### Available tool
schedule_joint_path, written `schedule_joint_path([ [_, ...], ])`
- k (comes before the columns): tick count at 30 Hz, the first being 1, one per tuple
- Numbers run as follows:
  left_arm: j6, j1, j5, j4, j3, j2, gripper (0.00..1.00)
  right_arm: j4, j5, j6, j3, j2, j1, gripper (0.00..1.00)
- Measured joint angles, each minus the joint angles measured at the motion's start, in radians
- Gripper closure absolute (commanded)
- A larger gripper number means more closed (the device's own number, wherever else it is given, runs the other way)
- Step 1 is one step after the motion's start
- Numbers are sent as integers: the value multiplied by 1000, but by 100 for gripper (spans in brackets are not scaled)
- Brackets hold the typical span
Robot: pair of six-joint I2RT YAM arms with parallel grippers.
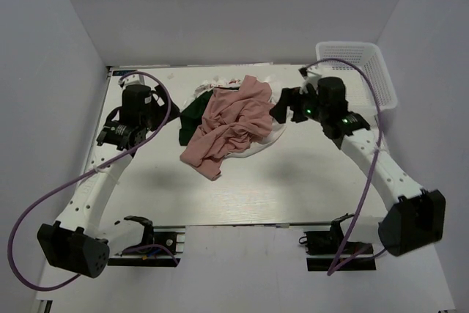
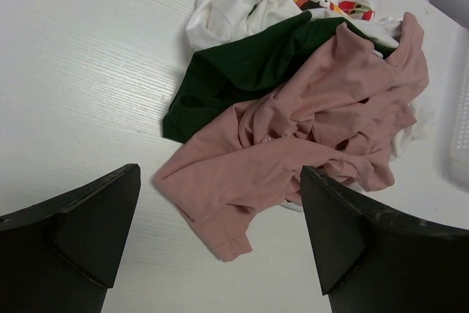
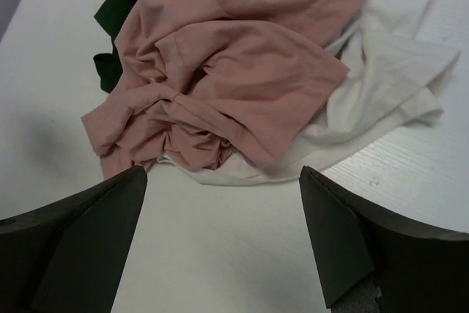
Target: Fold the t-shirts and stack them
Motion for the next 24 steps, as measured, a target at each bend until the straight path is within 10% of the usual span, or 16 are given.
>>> schedule_joint_path([
  [12,-16,0,13,-40,0,49,0,-76,334,-211,470,724,383,11],
  [17,-18,0,3,-50,0,50,0,-113,436,-262,513,834,422,99],
  [24,-17,0,-11,-62,0,50,0,-181,516,-258,616,794,423,100],
])
